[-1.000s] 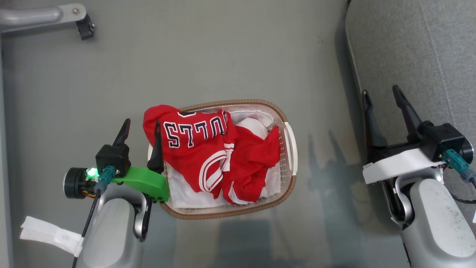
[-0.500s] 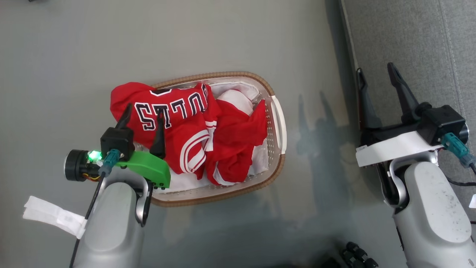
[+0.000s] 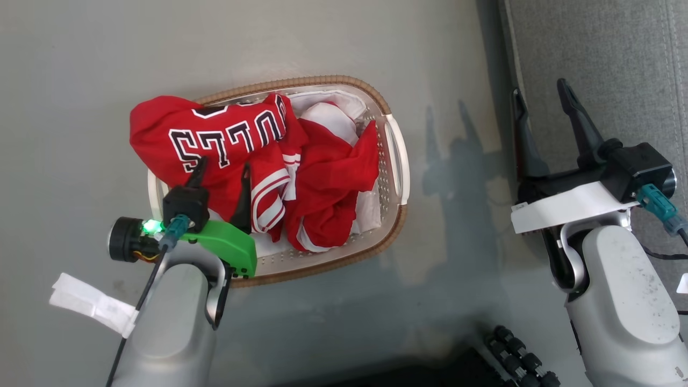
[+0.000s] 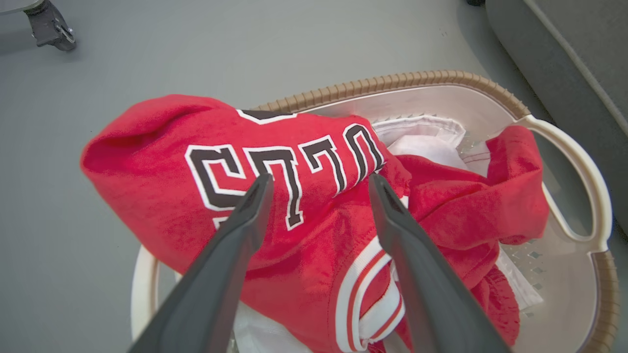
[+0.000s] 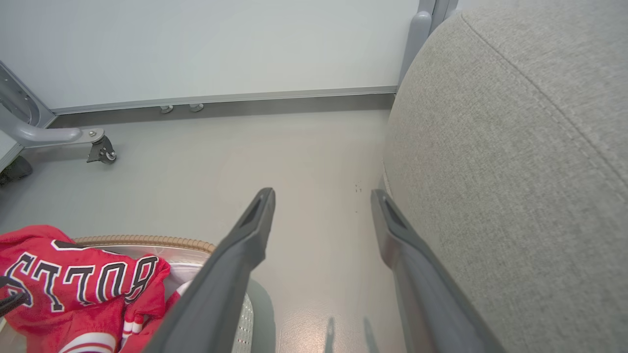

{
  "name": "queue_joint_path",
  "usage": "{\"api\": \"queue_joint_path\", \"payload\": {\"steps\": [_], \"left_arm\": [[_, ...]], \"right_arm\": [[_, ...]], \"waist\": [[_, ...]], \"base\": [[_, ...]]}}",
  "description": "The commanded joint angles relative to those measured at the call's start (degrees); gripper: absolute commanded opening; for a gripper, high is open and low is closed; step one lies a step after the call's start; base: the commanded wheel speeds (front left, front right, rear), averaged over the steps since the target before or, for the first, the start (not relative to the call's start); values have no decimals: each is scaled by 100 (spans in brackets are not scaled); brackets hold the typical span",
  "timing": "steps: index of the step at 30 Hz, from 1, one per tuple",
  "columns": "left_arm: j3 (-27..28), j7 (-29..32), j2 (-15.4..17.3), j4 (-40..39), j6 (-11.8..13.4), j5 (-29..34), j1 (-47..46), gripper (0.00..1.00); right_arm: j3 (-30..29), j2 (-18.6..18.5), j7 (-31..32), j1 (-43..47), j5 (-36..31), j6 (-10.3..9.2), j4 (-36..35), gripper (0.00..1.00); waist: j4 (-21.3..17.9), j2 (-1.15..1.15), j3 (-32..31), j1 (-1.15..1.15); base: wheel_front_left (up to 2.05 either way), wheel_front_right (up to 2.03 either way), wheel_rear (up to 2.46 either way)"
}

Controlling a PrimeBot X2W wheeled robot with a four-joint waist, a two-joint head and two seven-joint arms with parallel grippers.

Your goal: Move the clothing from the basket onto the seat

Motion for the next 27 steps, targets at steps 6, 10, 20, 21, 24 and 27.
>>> {"api": "queue_joint_path", "payload": {"steps": [6, 10, 20, 21, 24, 27], "left_arm": [[-374, -4, 39, 310, -32, 10, -215, 100], [-565, -3, 38, 560, -21, 51, -335, 100], [-892, -4, 41, 1375, 190, 276, -859, 100], [-905, -4, 40, 1434, 225, 305, -903, 100], [-940, -4, 47, 1577, 297, 375, -1038, 100], [-1015, -4, 48, 1786, 329, 452, -1173, 100]], "right_arm": [[61, -69, -11, -116, 16, -2, -29, 100], [32, -81, -11, -164, 17, -2, -49, 100], [54, -115, -11, -237, -7, -2, -19, 100], [56, -112, -11, -239, -7, -2, -27, 100], [60, -96, -11, -274, -18, -2, -55, 100], [58, -86, -11, -314, -4, -2, -66, 100]], "waist": [[-85, 0, 200, 0], [-143, 0, 308, 0], [-198, 0, 602, 0], [-206, 0, 630, 0], [-224, 0, 708, 0], [-234, 0, 782, 0]], "base": [[0, 0, 0], [0, 0, 0], [0, 0, 0], [0, 0, 0], [0, 0, 0], [0, 0, 0]]}}
